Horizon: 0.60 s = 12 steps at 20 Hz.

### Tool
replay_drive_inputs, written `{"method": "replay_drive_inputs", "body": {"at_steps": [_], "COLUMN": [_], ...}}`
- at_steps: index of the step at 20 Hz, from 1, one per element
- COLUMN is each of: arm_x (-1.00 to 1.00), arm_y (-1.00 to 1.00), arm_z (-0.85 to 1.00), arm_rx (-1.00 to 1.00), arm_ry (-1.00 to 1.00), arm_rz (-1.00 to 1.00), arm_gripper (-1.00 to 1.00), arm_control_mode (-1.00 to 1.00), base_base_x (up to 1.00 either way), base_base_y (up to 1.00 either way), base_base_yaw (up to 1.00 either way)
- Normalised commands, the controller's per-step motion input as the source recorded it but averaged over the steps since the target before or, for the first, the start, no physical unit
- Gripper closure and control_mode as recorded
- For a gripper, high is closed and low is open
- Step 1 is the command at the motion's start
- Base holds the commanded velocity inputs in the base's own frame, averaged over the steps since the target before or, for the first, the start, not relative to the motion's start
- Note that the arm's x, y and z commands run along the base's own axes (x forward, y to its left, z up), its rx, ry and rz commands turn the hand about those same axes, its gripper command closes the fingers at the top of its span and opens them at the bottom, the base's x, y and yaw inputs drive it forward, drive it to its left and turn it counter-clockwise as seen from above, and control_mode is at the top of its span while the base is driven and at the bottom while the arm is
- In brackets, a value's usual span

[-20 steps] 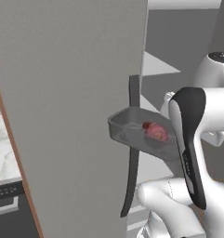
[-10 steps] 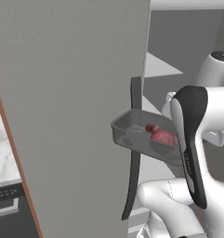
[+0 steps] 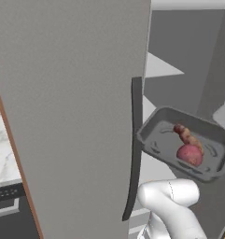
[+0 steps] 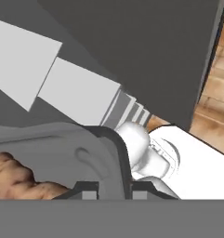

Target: Take the onion and potato out of the freezer and place them in the tupperware container on the counter. Then put the tupperware containing the vegetables back in the freezer.

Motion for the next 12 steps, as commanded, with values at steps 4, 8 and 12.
{"method": "replay_drive_inputs", "body": {"at_steps": [4,8,12], "arm_x": [-0.18,0.18,0.48], "arm_y": [-0.62,-0.06,0.05], "arm_z": [0.37,0.33,0.2], "arm_rx": [0.17,0.11,0.03], "arm_ry": [-0.08,0.0,0.0], "arm_rz": [-0.08,-0.18,-0.26], "arm_gripper": [1.0,1.0,1.0], "arm_control_mode": [-1.0,-1.0,-1.0], "base_base_x": [0.0,0.0,0.0], "base_base_y": [0.0,0.0,0.0], "base_base_yaw": [0.0,0.0,0.0]}}
